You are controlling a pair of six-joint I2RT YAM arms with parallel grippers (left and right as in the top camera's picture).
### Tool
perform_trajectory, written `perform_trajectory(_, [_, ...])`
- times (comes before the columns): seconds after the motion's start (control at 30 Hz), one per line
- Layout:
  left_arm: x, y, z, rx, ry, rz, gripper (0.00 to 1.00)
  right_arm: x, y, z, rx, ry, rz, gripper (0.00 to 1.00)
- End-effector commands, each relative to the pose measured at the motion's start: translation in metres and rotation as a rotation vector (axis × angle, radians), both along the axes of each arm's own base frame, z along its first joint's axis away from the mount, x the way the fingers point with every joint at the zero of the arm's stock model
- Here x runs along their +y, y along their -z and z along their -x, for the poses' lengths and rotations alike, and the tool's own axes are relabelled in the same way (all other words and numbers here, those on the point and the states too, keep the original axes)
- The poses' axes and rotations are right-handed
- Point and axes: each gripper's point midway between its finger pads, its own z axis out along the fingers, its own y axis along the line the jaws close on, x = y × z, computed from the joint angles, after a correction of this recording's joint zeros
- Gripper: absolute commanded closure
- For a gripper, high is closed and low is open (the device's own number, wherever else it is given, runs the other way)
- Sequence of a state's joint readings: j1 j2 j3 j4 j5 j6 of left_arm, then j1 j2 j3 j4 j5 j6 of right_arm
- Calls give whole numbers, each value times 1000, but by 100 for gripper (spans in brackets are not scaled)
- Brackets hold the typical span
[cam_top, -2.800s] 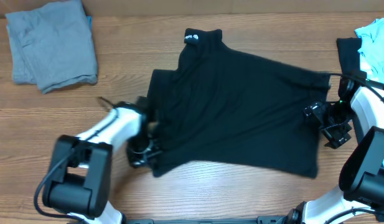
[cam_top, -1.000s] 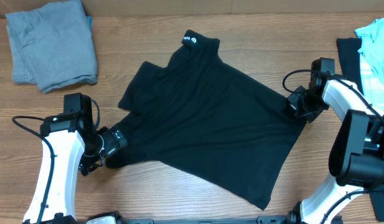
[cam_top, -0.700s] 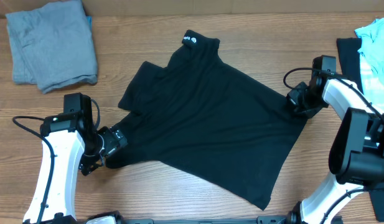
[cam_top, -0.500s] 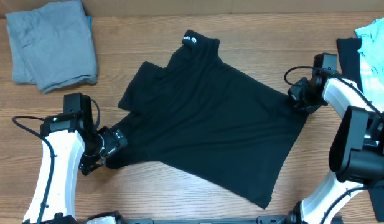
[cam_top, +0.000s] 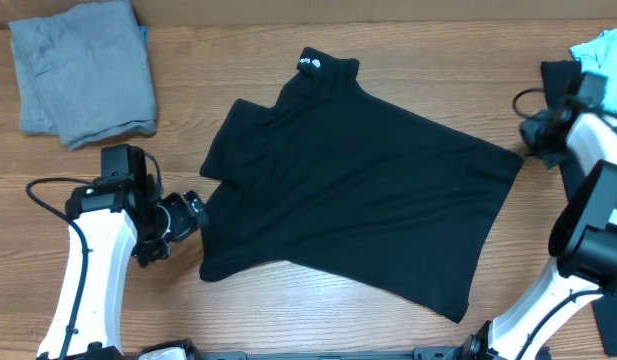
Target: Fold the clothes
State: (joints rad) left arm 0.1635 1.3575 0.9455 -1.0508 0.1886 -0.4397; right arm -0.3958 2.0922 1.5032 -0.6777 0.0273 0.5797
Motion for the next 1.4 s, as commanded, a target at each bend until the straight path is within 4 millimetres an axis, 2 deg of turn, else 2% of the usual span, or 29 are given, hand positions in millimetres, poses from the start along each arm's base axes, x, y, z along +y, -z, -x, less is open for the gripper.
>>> perform_trajectory(0.0, [-28, -15, -22, -129, 169, 76, 0, -12, -62, -32, -75, -77, 86, 70])
perform_trajectory(0.07, [-41, -17, -29, -164, 225, 80, 0, -12, -88, -32, -68, -79, 80, 60])
perform_trajectory(0.13, [-50, -17, -33, -186, 272, 55, 0, -6, -117, -31, -71, -90, 54, 60])
perform_trajectory(0.2, [-51, -16, -36, -190, 279, 6, 1, 4, -145, -30, -87, -109, 10, 57])
perform_trajectory(0.23, [-46, -14, -36, -178, 249, -40, 5, 15, -165, -26, -101, -130, -38, 55])
perform_trajectory(0.27, [-44, -13, -34, -166, 232, -54, 10, 22, -175, -23, -108, -143, -67, 53])
perform_trajectory(0.37, [-39, -8, -19, -89, 178, -64, 22, 51, -203, -10, -130, -231, -155, 49])
perform_trajectory(0.47, [-34, -1, 5, 31, 154, -79, 21, 73, -218, 9, -108, -287, -190, 45])
perform_trajectory(0.57, [-34, 5, 23, 126, 159, -75, 16, 87, -222, 31, -36, -321, -180, 41])
perform_trajectory(0.67, [-33, 12, 31, 188, 162, -73, 11, 95, -220, 49, 52, -328, -137, 41])
perform_trajectory(0.73, [-33, 20, 34, 226, 164, -71, 8, 107, -221, 59, 96, -353, -134, 41])
perform_trajectory(0.93, [-38, 46, 44, 358, 213, -33, 6, 160, -229, 69, 104, -490, -98, 41])
perform_trajectory(1.0, [-38, 51, 46, 389, 213, -31, 7, 174, -233, 75, 105, -520, -77, 38])
perform_trajectory(1.13, [-37, 57, 47, 409, 216, -32, 6, 191, -238, 96, 120, -516, -35, 33])
perform_trajectory(1.27, [-36, 61, 39, 383, 220, -43, 5, 206, -224, 129, 183, -507, -61, 28])
perform_trajectory(1.33, [-36, 66, 34, 367, 219, -46, 6, 215, -199, 162, 281, -502, -79, 28])
perform_trajectory(1.37, [-36, 67, 32, 365, 219, -47, 7, 217, -191, 171, 307, -486, -83, 27])
